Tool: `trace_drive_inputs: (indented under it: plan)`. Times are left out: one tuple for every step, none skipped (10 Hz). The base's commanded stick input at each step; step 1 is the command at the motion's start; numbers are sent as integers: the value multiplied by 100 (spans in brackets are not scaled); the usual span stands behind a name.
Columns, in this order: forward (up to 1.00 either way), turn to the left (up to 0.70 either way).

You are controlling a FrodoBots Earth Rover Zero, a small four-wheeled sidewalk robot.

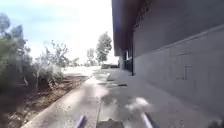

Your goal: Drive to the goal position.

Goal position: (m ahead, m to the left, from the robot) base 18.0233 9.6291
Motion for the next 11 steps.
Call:
trace_drive_inputs:
  plan:
    - [100,0]
    - [100,0]
    - [100,0]
    - [100,0]
    - [100,0]
    - [100,0]
    - [100,0]
    - [100,0]
    - [100,0]
    - [100,0]
    - [100,0]
